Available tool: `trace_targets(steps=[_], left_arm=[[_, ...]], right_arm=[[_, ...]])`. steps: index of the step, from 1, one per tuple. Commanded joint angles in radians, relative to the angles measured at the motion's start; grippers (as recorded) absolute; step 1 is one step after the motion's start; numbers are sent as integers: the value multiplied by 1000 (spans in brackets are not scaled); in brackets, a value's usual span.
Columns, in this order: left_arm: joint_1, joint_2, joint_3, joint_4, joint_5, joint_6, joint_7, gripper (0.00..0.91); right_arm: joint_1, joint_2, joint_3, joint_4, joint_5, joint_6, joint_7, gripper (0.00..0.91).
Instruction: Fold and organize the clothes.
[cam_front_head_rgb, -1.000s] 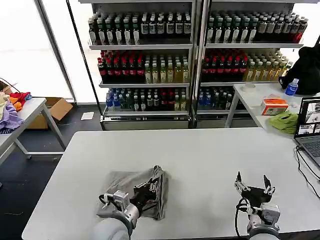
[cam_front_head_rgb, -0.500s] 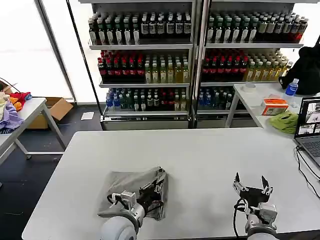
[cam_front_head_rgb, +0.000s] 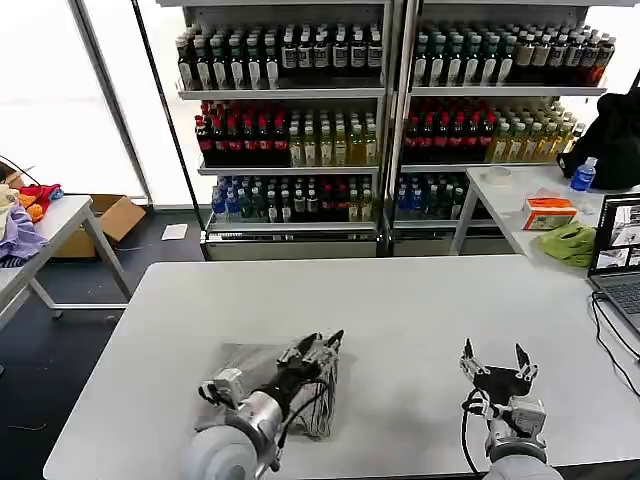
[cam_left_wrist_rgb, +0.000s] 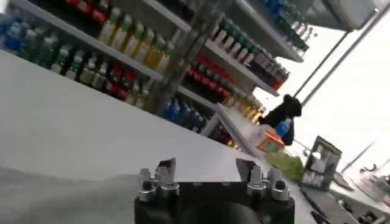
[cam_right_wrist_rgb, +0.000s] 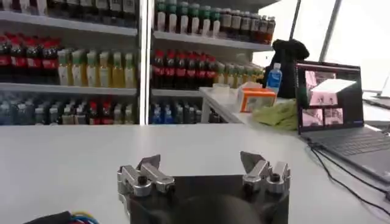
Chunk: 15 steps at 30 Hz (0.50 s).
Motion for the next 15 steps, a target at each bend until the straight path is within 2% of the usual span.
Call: trace_targets(steps=[1, 6, 15], left_arm=[[86, 154, -267, 7, 182, -24, 28, 907], [151, 206, -363, 57, 274, -50, 52, 907], [170, 182, -358, 78, 278, -36, 54, 907]], right_arm=[[38, -42, -32, -14, 11, -1, -2, 907], [67, -70, -50, -14, 29, -8, -5, 907], [80, -85, -53, -11, 42, -13, -8, 907]])
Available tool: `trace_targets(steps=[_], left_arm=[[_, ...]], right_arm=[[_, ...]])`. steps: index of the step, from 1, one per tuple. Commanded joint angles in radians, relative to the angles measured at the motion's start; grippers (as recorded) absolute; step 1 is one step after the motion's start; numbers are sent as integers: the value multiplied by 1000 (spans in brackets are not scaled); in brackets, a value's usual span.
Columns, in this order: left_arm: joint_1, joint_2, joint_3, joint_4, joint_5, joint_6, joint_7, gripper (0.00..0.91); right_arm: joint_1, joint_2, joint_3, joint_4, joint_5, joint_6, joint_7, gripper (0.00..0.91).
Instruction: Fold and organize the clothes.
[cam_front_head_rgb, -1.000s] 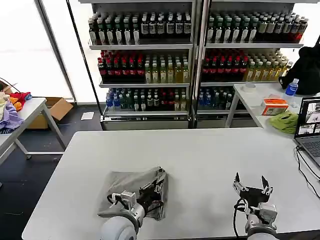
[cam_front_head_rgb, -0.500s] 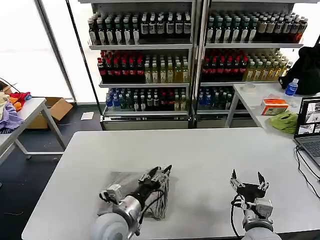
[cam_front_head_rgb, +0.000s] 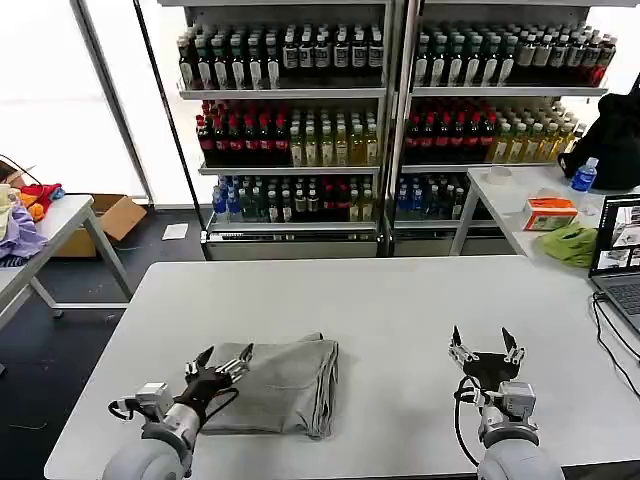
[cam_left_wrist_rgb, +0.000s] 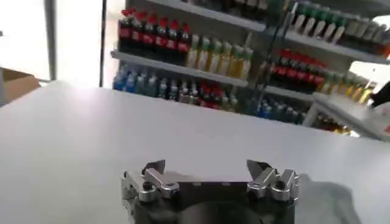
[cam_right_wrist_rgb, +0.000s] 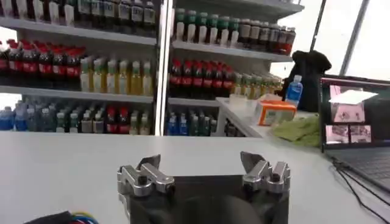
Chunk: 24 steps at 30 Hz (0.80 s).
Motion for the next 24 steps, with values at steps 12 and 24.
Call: trace_targets(steps=[12, 24], left_arm=[[53, 7, -67, 47, 44, 14, 20, 907], [51, -12, -48, 53, 38, 18, 32, 907]], right_arm=[[-8, -15, 4, 18, 7, -3, 1, 907], [-9, -2, 0, 10, 2, -3, 1, 907]])
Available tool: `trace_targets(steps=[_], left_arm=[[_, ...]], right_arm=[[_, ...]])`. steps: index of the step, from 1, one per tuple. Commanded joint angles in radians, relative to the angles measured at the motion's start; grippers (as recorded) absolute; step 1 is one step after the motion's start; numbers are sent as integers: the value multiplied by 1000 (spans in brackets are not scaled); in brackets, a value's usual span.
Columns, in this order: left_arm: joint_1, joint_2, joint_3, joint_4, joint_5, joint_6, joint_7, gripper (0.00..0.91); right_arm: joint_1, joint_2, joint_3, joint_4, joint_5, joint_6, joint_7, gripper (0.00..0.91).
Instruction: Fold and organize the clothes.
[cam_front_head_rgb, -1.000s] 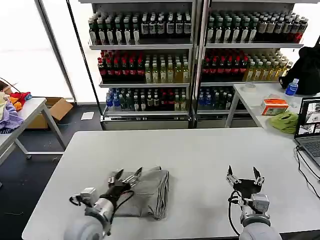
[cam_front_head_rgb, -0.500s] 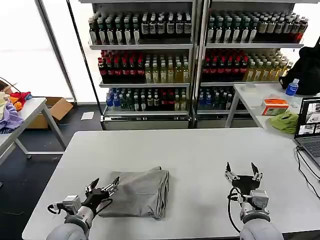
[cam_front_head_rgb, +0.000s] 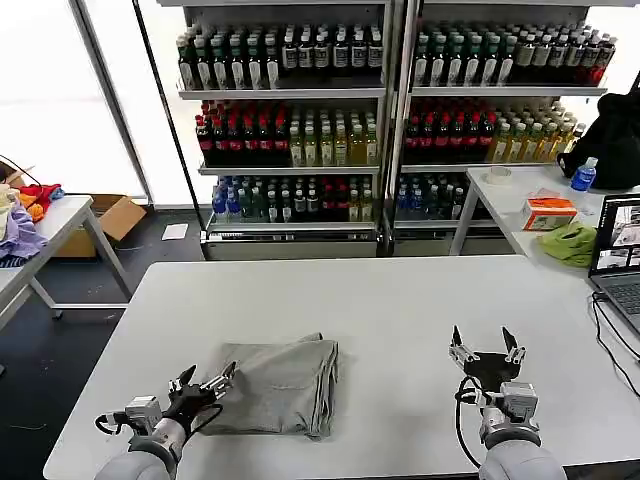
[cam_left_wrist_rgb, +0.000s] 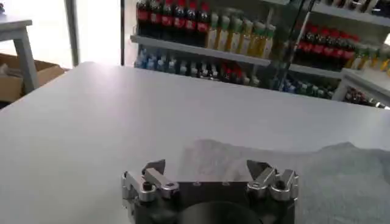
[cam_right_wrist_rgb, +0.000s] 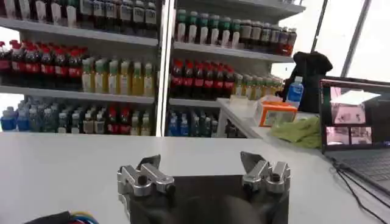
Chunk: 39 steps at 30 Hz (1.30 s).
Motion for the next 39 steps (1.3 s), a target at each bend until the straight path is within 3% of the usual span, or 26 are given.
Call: trace_targets(steps=[1, 10, 11, 12, 13, 14, 31, 39], left_arm=[[8, -5, -1, 5, 1, 4, 7, 907], [11, -23, 14, 24, 12, 9, 16, 907], [11, -24, 14, 28, 12, 9, 16, 725], [13, -25, 15, 30, 12, 9, 17, 302], [14, -25, 16, 30, 13, 9, 18, 30], [19, -27, 20, 32, 17, 6, 23, 0], [25, -55, 32, 43, 68, -27, 58, 0], [-21, -47, -57, 53, 37, -33, 58, 0]], right_arm=[[1, 0, -2, -4, -1, 0, 0, 907], [5, 0, -2, -6, 1, -1, -1, 907], [6, -1, -1, -7, 2, -1, -1, 907], [7, -1, 0, -8, 2, -1, -1, 907], [7, -1, 0, -8, 2, -1, -1, 907], [8, -1, 1, -9, 2, -1, -1, 907], [9, 4, 3, -6, 1, 1, -5, 907], [22, 3, 3, -18, 3, 0, -7, 907]])
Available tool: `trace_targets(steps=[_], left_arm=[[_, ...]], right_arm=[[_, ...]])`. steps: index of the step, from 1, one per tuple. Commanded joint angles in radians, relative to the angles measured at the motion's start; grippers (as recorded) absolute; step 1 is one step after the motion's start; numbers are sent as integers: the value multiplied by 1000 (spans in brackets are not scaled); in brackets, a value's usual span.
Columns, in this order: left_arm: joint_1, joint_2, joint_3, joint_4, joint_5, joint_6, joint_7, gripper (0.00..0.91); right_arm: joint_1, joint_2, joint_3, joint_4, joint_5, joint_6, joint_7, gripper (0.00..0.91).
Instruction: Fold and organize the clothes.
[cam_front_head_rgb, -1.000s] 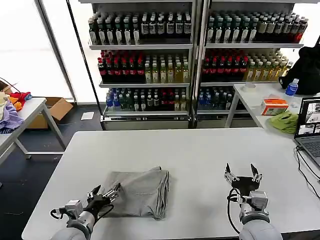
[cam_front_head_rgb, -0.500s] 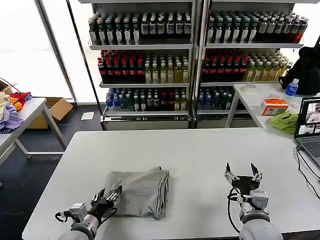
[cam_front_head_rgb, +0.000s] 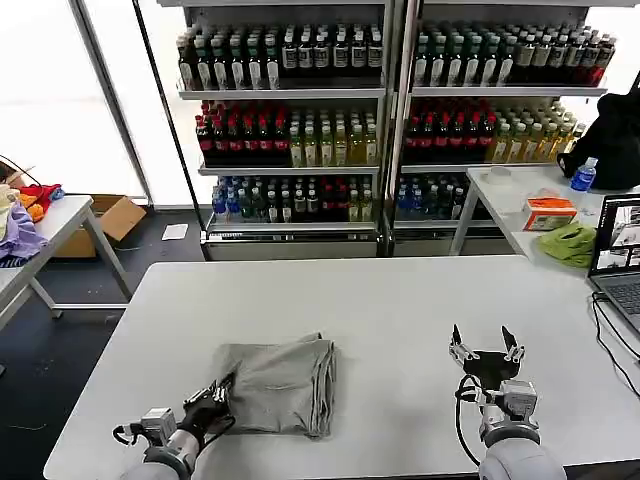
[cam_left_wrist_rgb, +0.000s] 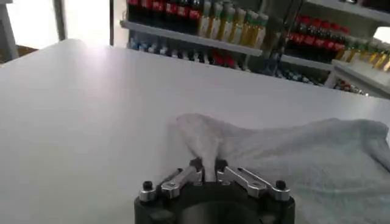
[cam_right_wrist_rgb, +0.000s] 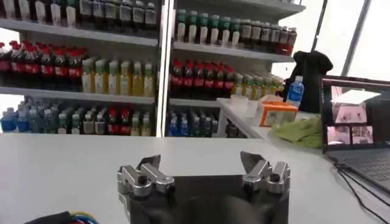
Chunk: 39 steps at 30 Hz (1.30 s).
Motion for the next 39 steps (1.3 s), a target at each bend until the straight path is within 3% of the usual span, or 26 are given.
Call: trace_targets(steps=[1, 4, 6, 7, 8, 12, 17, 19, 28, 34, 39], left_arm=[[-35, 16, -99, -6, -19, -10, 7, 0], [-33, 84, -192, -25, -55, -5, 13, 0], [-30, 186, -298, -15, -74, -7, 18, 0], [-30, 194, -314, -14, -84, -7, 16, 10], [-29, 278, -392, 0, -111, -4, 15, 0], [-23, 418, -517, 95, -115, -15, 35, 0], [-36, 507, -556, 172, -100, -55, 40, 0], [-36, 499, -545, 164, -101, -50, 42, 0], [-35, 332, -333, -105, -99, 7, 17, 0], [-38, 153, -33, -320, -81, 65, -61, 10], [-49, 41, 234, -337, 55, 73, -99, 0]], right_arm=[[10, -3, -3, -7, 1, -1, -1, 907], [15, -3, -3, 2, 1, -7, -4, 907], [19, 0, -6, 0, 1, -6, -4, 907], [19, 0, -6, -1, 1, -6, -4, 907], [19, 0, -12, -5, 1, -5, -5, 907], [22, 5, -20, -8, -1, -5, -8, 907], [31, 10, -21, -14, 0, -7, -6, 907], [31, 13, -21, -15, 0, -7, -5, 907], [6, 18, -4, -4, -11, -11, -4, 907], [-18, 30, 12, -4, -26, -12, -3, 907], [-31, 48, 21, 11, -51, -25, -2, 907]])
